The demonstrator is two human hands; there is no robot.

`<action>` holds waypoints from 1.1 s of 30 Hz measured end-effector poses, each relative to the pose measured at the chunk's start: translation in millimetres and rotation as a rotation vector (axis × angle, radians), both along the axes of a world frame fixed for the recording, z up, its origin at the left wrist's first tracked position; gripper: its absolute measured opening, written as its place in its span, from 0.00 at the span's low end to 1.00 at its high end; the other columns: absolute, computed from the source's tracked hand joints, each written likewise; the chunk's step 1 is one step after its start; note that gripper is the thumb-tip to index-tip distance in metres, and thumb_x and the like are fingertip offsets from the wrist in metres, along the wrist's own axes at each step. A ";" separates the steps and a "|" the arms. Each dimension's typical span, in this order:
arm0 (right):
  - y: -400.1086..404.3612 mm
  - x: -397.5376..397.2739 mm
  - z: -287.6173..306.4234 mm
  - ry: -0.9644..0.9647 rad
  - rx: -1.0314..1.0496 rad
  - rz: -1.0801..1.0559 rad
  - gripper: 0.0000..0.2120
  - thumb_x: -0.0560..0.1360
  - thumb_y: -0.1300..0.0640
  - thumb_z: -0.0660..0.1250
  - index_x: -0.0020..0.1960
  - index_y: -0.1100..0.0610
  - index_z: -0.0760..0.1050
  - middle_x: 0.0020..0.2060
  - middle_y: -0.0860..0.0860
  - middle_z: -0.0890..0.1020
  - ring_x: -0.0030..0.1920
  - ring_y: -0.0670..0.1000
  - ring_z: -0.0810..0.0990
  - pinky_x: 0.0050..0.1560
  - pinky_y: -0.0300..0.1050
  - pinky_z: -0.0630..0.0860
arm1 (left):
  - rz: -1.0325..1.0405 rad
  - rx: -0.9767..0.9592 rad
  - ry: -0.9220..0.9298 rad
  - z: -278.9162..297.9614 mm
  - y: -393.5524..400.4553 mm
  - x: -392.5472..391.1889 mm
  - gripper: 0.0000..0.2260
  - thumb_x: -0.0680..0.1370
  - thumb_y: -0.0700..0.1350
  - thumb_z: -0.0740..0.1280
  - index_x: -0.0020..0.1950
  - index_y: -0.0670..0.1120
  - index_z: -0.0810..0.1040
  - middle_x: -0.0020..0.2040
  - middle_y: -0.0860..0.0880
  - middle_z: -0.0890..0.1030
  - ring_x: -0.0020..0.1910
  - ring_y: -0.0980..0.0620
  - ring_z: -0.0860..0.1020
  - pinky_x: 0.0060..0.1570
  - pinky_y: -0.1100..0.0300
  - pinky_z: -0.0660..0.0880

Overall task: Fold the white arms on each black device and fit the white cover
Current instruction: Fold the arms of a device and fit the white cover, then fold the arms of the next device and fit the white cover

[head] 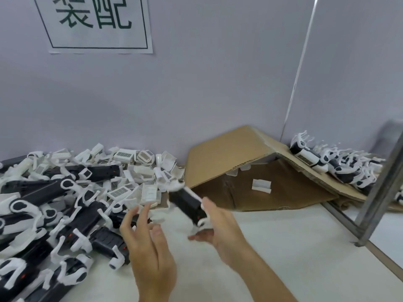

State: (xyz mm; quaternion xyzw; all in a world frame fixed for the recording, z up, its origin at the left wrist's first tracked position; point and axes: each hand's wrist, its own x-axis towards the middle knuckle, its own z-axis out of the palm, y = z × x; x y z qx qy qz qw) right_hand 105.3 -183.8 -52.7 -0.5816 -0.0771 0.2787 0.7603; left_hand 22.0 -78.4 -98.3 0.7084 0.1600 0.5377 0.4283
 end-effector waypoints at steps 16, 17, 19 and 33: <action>2.3 5.7 -8.5 -0.307 -0.049 -0.270 0.13 0.84 0.63 0.56 0.58 0.60 0.79 0.39 0.56 0.84 0.32 0.52 0.82 0.31 0.40 0.74 | 0.003 -0.067 0.108 -6.2 6.3 10.1 0.11 0.78 0.43 0.58 0.50 0.58 0.77 0.51 0.57 0.74 0.47 0.58 0.76 0.34 0.68 0.73; 6.3 -1.1 -24.1 -0.319 -0.168 -0.190 0.12 0.83 0.63 0.57 0.57 0.59 0.79 0.39 0.56 0.84 0.32 0.50 0.82 0.32 0.40 0.75 | -0.007 -0.069 0.145 -7.4 7.8 10.0 0.12 0.79 0.40 0.60 0.48 0.58 0.76 0.51 0.58 0.76 0.48 0.59 0.76 0.35 0.69 0.73; 10.3 -9.9 -44.2 -0.378 -0.335 -0.107 0.11 0.82 0.64 0.60 0.57 0.56 0.80 0.39 0.53 0.84 0.32 0.47 0.82 0.35 0.38 0.77 | -0.022 -0.087 0.232 -9.4 11.2 9.2 0.18 0.79 0.33 0.63 0.47 0.57 0.76 0.49 0.58 0.78 0.49 0.58 0.77 0.40 0.72 0.72; 4.2 -6.1 -55.3 -0.487 -0.313 -0.186 0.16 0.80 0.68 0.59 0.51 0.52 0.82 0.34 0.51 0.83 0.32 0.50 0.82 0.33 0.38 0.77 | 0.228 0.289 0.902 28.4 31.0 9.5 0.25 0.76 0.46 0.68 0.71 0.49 0.63 0.68 0.48 0.63 0.64 0.47 0.61 0.58 0.59 0.69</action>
